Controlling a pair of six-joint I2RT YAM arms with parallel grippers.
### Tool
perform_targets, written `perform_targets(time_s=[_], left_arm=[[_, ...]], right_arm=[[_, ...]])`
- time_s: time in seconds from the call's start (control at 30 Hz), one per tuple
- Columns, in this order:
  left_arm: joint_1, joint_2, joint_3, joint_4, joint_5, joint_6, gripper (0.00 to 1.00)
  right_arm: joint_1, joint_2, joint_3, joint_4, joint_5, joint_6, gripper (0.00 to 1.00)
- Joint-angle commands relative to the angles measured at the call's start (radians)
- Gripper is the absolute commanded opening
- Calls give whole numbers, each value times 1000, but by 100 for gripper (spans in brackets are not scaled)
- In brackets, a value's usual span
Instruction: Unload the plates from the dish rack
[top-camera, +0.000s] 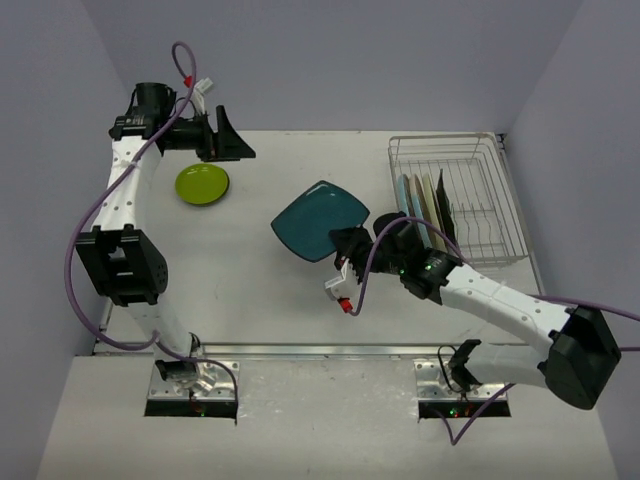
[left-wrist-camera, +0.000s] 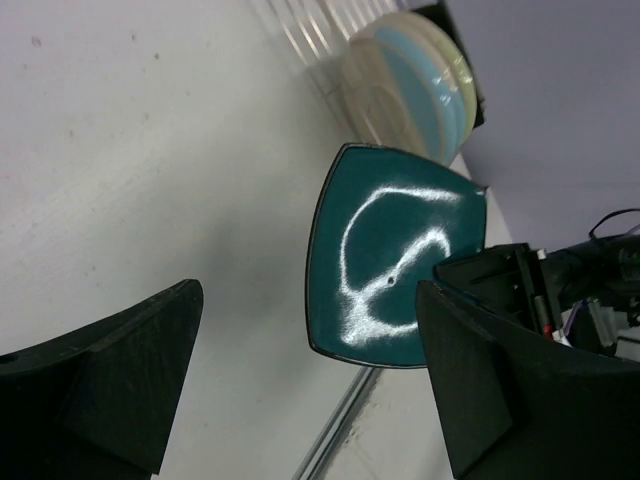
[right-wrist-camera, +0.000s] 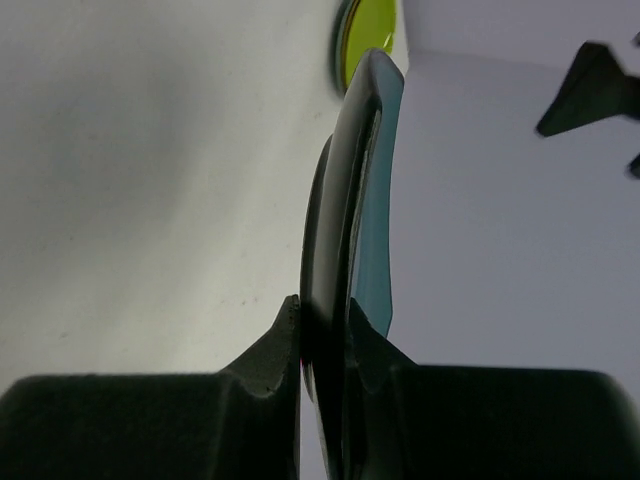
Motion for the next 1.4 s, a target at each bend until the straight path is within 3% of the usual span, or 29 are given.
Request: perform_targets(time_s=[0.0, 0.17, 0.33, 0.47, 0.63, 0.73, 0.77, 0.8, 0.9, 0.97, 1.07, 1.17, 1.23, 1.37], left_arm=[[-99, 17, 26, -265, -99, 308, 81], [-190, 34, -27, -339, -121, 404, 71], [-199, 80, -27, -427, -24, 482, 57], [-199, 65, -111, -430, 66, 523, 40], [-177, 67, -164, -429, 153, 529, 1], [-158, 75, -167, -429, 182, 528, 0], [-149, 79, -166, -429, 193, 527, 0], [-142, 83, -164, -429, 204, 525, 0], [-125, 105, -139, -428, 232, 513, 0], [-87, 131, -108, -412, 227, 502, 0], [-61, 139, -91, -211, 225, 330, 0], [-56, 120, -165, 71, 194, 30, 0], [-55, 119, -211, 370, 143, -162, 0], [-53, 237, -136, 475, 6, -276, 0]], right_arm=[[29, 5, 27, 506, -106, -203, 0], [55, 44, 4, 574, -158, -230, 0], [73, 68, -16, 633, -182, -252, 0], [78, 115, -54, 766, -161, -287, 0], [79, 118, -72, 777, -108, -294, 0], [79, 113, -84, 773, -66, -286, 0], [79, 114, -86, 772, -34, -282, 5], [79, 115, -84, 769, -2, -273, 18], [78, 114, -73, 742, 93, -240, 70], [78, 103, -62, 711, 161, -203, 88], [78, 55, -72, 625, 259, -150, 99], [71, -14, -99, 522, 376, -92, 99], [54, -67, -141, 453, 445, -31, 99], [36, -179, -159, 264, 543, 64, 99]])
